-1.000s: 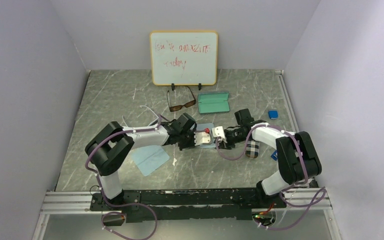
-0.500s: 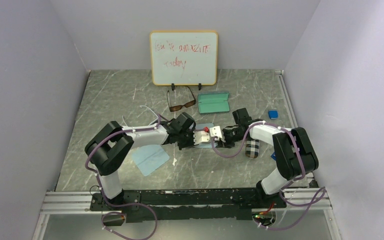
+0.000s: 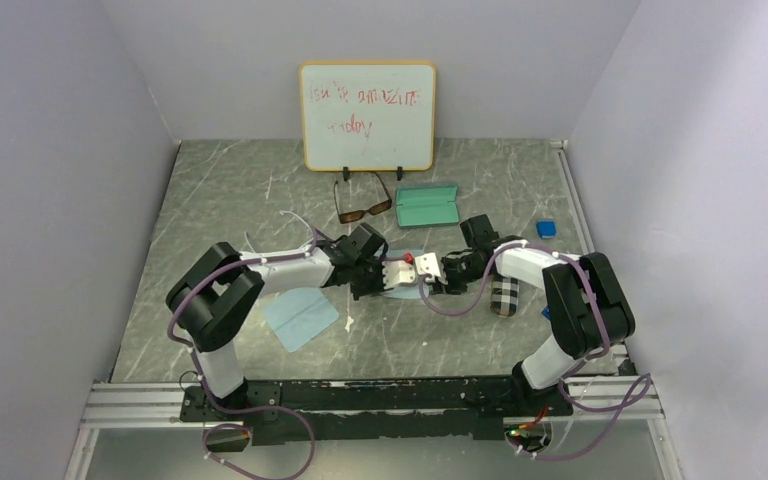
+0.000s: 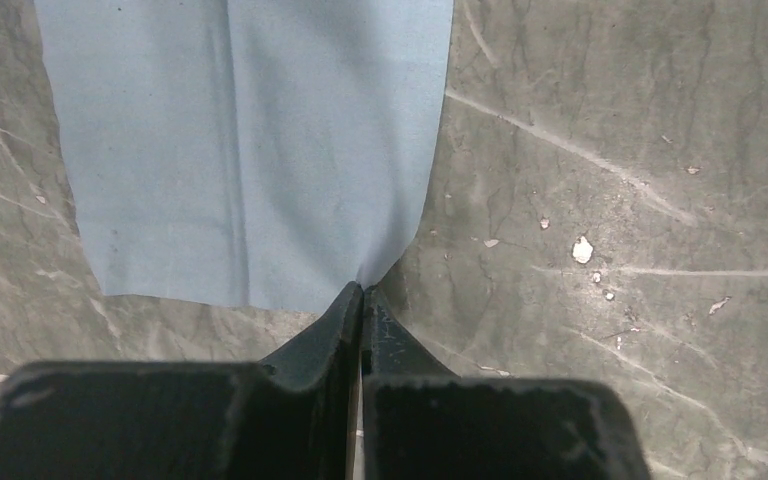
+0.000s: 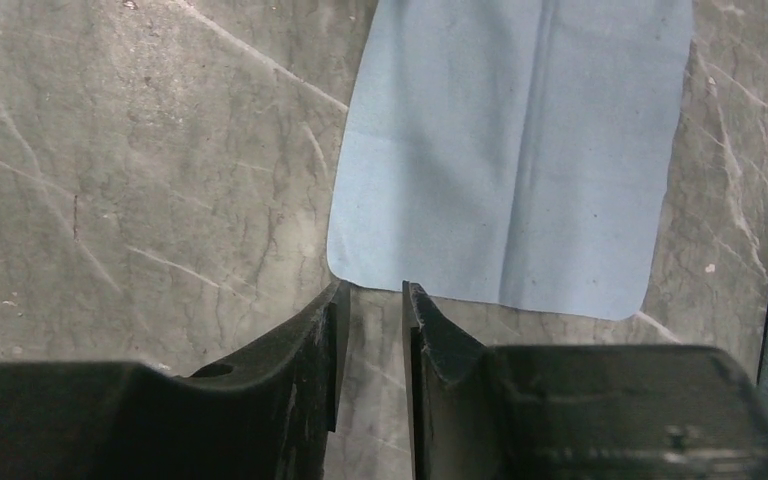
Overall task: Organize the sunglasses
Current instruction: Fold the glasses cleaning cloth at the center of the board.
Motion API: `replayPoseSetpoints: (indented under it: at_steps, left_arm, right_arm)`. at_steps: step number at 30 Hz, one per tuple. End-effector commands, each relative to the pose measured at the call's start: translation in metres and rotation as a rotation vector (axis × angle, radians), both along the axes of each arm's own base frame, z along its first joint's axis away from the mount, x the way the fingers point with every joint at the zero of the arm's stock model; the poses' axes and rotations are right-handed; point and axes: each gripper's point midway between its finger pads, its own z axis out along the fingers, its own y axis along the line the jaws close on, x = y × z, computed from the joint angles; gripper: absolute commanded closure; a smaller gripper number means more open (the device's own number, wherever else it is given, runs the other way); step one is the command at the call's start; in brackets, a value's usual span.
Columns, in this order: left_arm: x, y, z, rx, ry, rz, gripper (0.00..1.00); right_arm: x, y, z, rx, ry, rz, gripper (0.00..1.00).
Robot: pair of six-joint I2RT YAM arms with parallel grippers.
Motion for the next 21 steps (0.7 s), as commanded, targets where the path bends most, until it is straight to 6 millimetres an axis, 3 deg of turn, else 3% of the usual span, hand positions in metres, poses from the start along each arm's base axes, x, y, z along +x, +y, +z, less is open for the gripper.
replayPoseSetpoints:
  at_steps: [1, 8, 14, 21]
  left_arm:
    - [0.001, -0.016, 0.021, -0.085, -0.013, 0.000, 0.94]
    - [0.002, -0.015, 0.021, -0.128, 0.010, 0.050, 0.95]
    - [0.009, -0.012, 0.023, -0.196, -0.010, 0.124, 0.95]
    - [0.003, -0.005, 0.024, -0.230, 0.004, 0.134, 0.95]
  right_arm:
    - [-0.010, 0.007, -0.002, -0.023, -0.013, 0.079, 0.69]
    - [0.001, 0.012, 0.015, 0.069, -0.111, 0.012, 0.67]
    - [0.002, 0.012, 0.039, 0.181, 0.000, -0.042, 0.67]
    - [-0.012, 0.005, 0.043, 0.202, 0.025, -0.021, 0.66]
